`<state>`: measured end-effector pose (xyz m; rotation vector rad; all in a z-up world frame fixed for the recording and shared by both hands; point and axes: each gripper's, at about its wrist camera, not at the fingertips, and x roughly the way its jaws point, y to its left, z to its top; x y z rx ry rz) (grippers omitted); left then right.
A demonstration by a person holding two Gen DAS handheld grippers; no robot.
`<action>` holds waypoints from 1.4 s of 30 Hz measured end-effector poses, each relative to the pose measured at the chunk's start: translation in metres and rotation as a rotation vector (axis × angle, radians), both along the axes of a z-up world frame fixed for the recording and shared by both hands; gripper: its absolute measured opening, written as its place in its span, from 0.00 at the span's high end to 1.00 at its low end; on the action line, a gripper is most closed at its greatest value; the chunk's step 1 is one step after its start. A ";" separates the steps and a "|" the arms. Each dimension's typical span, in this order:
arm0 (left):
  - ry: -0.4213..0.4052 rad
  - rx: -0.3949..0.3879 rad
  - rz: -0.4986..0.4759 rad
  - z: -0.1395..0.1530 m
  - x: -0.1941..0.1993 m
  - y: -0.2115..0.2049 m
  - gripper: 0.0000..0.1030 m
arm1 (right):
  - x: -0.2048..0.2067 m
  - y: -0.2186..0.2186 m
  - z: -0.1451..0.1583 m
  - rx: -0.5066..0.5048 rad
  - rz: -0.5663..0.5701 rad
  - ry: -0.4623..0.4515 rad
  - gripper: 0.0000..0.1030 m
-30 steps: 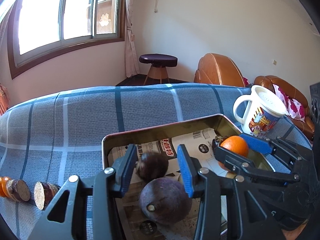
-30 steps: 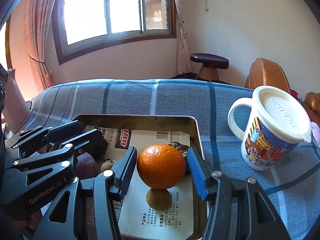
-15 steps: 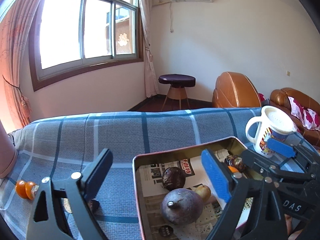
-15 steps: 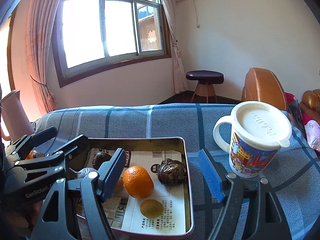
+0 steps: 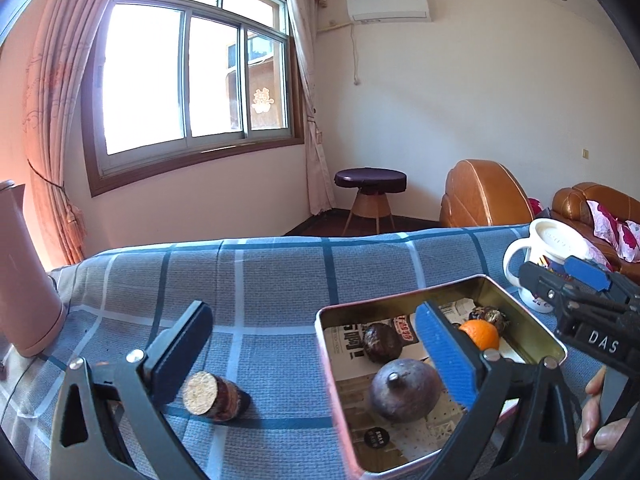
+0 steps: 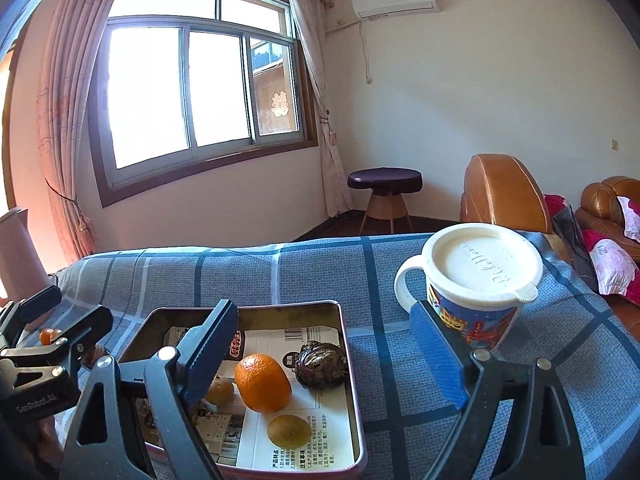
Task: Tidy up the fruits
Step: 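Move both open tools back from the tin to the remaining fruits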
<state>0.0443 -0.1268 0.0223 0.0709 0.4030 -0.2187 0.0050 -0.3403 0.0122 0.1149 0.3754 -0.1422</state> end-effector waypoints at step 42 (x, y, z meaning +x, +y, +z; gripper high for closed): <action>0.114 -0.012 0.086 -0.023 -0.012 0.148 0.00 | -0.050 0.103 -0.004 -0.077 -0.015 -0.024 0.14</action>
